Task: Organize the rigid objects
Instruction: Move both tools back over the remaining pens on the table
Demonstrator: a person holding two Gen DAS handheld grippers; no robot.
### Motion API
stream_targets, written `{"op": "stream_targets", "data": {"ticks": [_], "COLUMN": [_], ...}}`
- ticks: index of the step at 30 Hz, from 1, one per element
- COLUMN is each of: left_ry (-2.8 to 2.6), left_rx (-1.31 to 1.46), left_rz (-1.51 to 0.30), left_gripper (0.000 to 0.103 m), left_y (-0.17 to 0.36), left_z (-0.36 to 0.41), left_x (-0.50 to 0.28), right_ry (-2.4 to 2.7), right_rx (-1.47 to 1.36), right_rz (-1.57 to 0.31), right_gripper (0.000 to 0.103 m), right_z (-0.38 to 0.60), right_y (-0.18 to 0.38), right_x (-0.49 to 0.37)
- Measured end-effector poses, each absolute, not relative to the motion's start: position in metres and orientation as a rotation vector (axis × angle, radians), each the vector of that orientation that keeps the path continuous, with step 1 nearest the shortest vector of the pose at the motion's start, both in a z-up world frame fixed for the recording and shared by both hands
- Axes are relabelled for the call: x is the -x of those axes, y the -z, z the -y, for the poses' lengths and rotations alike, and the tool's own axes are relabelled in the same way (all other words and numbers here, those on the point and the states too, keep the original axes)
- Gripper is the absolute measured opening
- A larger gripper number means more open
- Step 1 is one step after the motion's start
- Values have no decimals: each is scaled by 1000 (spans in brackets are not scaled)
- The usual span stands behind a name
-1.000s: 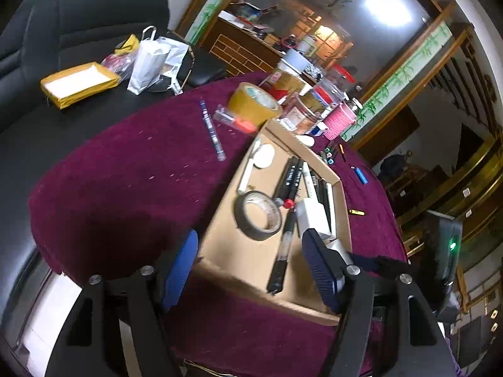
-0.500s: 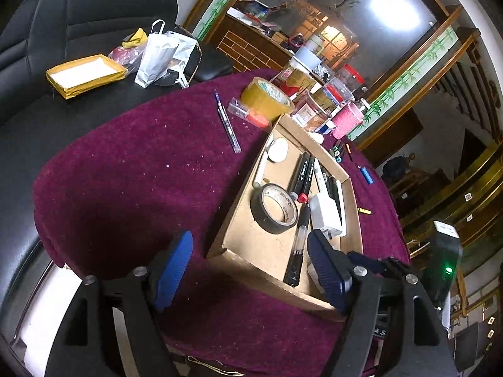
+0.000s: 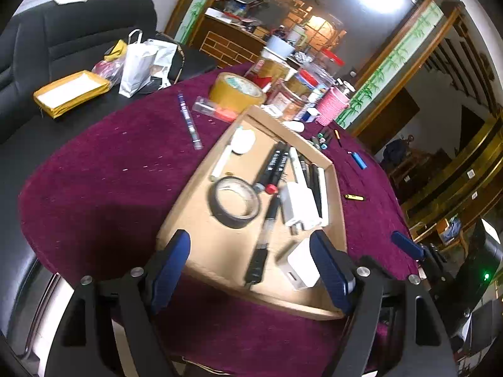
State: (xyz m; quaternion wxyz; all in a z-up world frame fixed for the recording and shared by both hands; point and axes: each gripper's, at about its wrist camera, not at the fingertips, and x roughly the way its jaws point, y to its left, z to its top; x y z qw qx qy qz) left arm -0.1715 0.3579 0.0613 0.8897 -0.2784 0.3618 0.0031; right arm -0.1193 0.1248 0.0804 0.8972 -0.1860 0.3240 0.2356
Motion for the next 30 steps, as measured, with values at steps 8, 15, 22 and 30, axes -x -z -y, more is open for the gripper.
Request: {"op": "stream_targets", "data": {"ticks": [8, 15, 22, 30], "left_ry": [45, 97, 158, 280], "left_rx": [503, 422, 311, 132], "left_rz": [-750, -778, -813, -895], "left_gripper": [78, 78, 78, 78], "left_y": [-79, -88, -91, -78], "left_z": [-316, -269, -220, -150], "left_x": [161, 150, 143, 137], "right_ry": [-373, -315, -274, -221], "right_rx": [303, 250, 215, 157], "right_rz": [-687, -683, -683, -702], "right_gripper": [86, 86, 86, 87], "right_z": [-64, -20, 13, 53], "right_y": [-81, -80, -79, -76], "right_x": [103, 103, 106, 107]}}
